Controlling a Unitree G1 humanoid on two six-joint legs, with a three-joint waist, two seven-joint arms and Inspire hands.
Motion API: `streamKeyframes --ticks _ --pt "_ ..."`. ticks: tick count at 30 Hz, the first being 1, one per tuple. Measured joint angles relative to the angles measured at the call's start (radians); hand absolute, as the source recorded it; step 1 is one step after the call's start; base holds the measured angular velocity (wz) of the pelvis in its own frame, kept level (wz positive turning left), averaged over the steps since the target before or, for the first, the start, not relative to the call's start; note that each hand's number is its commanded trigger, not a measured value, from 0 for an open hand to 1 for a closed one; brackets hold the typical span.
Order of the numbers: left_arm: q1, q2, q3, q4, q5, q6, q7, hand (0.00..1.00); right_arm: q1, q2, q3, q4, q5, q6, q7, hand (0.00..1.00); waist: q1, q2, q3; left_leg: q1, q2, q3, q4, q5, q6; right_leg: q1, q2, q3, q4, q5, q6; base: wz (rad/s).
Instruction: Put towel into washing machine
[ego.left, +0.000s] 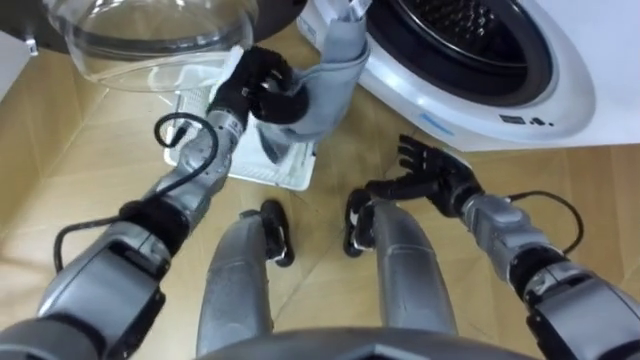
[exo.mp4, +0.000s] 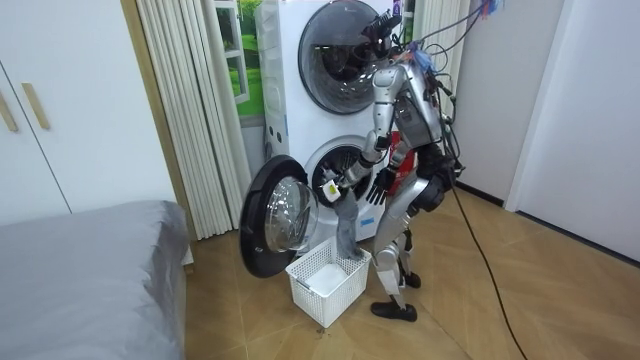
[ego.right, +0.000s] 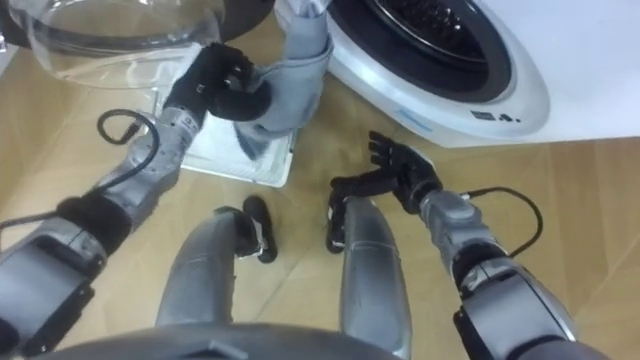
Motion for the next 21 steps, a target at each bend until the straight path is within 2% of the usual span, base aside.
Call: streamKeyframes --ticks 1,3,6,8,12,13,15,18,20,21 --pt "0.006 -0.005 -0.004 0.0 -0.035 0.006 -0.03 1.0 0.001 0.001 0.0 0.0 -0.013 0.0 0.001 0.0 -0.001 -0.001 -0.0027 0.005 -0.003 -0.003 -0.003 0.001 0.0 0.005 -0.001 0.0 -0.001 0.0 0.001 0.09" --pt "0.028 -0.021 -0.027 0.0 -0.159 0.032 -0.147 1.0 0.0 0.009 -0.016 0.001 -0.045 0.008 0.017 0.0 -0.001 -0.001 -0.0099 0.025 -0.006 -0.009 -0.011 0.003 -0.001 0.035 0.0 -0.013 -0.018 0.002 0.002 0.07" --pt "0.049 -0.024 -0.063 0.0 -0.261 0.061 -0.237 1.0 0.0 0.021 -0.025 0.0 -0.047 0.022 0.025 0.0 -0.006 -0.003 -0.0182 0.046 -0.008 -0.017 -0.019 0.004 -0.001 0.06 0.0 -0.019 -0.03 0.002 0.003 0.06" --pt "0.062 -0.019 -0.083 0.0 -0.339 0.101 -0.318 1.0 -0.001 0.026 -0.036 -0.006 -0.056 0.041 0.044 0.0 -0.007 -0.003 -0.0227 0.053 -0.005 -0.019 -0.023 0.005 -0.002 0.07 0.01 -0.017 -0.038 0.006 0.005 0.0" --pt "0.062 -0.028 -0.082 0.0 -0.366 0.183 -0.423 1.0 0.008 0.03 -0.036 -0.017 -0.059 0.077 0.057 0.0 -0.003 0.0 -0.0247 0.052 -0.001 -0.026 -0.032 0.009 -0.002 0.079 0.015 -0.024 -0.068 0.024 0.005 -0.03" --pt "0.062 -0.033 -0.082 -0.001 -0.366 0.194 -0.432 1.0 0.008 0.029 -0.037 -0.017 -0.059 0.085 0.058 0.0 -0.003 0.001 -0.0253 0.052 -0.002 -0.026 -0.037 0.013 0.0 0.079 0.015 -0.024 -0.071 0.026 0.006 0.04" --pt "0.062 -0.049 -0.081 0.0 -0.369 0.239 -0.452 1.0 0.007 0.025 -0.047 -0.017 -0.061 0.111 0.057 0.0 0.001 0.01 -0.03 0.052 -0.007 -0.026 -0.049 0.018 0.002 0.079 0.016 -0.027 -0.082 0.031 0.008 0.04" --pt "0.061 -0.053 -0.083 -0.014 -0.394 0.286 -0.474 1.0 0.007 0.024 -0.047 -0.018 -0.064 0.129 0.056 0.0 0.009 0.024 -0.0352 0.054 -0.009 -0.024 -0.057 0.019 0.003 0.079 0.015 -0.025 -0.085 0.031 0.009 0.0" --pt "0.062 -0.053 -0.079 -0.031 -0.407 0.306 -0.488 1.0 0.007 0.025 -0.047 -0.03 -0.077 0.138 0.053 0.0 0.011 0.034 -0.034 0.055 -0.009 -0.023 -0.06 0.02 0.002 0.078 0.015 -0.024 -0.083 0.03 0.01 0.0" --pt "0.062 -0.053 -0.076 -0.042 -0.407 0.311 -0.488 1.0 0.006 0.025 -0.047 -0.033 -0.083 0.138 0.052 0.32 0.012 0.037 -0.0337 0.055 -0.009 -0.022 -0.062 0.021 0.001 0.076 0.014 -0.023 -0.082 0.03 0.01 0.0"
